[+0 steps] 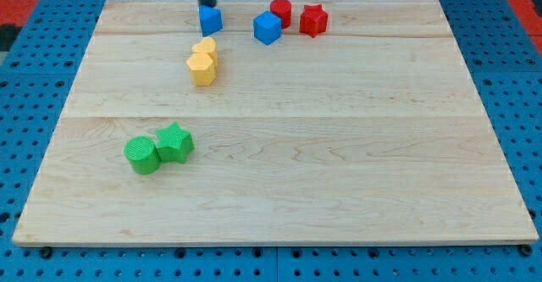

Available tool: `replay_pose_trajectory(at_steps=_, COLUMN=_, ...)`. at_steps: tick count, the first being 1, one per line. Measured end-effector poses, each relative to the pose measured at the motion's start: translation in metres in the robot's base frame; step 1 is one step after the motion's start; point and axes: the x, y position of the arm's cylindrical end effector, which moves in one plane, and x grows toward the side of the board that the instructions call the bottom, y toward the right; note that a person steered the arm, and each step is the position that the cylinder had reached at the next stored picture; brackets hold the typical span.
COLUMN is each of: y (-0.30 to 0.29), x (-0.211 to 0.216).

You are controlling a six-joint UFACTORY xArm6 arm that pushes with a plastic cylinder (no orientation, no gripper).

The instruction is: Push the yellow heart below blue cube

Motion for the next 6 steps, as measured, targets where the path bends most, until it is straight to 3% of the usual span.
replay_pose_trajectory(at_steps=2, y=0.026, x=0.034)
replay_pose_trajectory(at_steps=3, y=-0.014, x=0.038)
replay_pose_trajectory(at_steps=4, y=-0.056, x=0.071)
replay_pose_trajectory(at_steps=5, y=-0.045, x=0.102)
replay_pose_trajectory(at_steps=6, y=0.019, x=0.107)
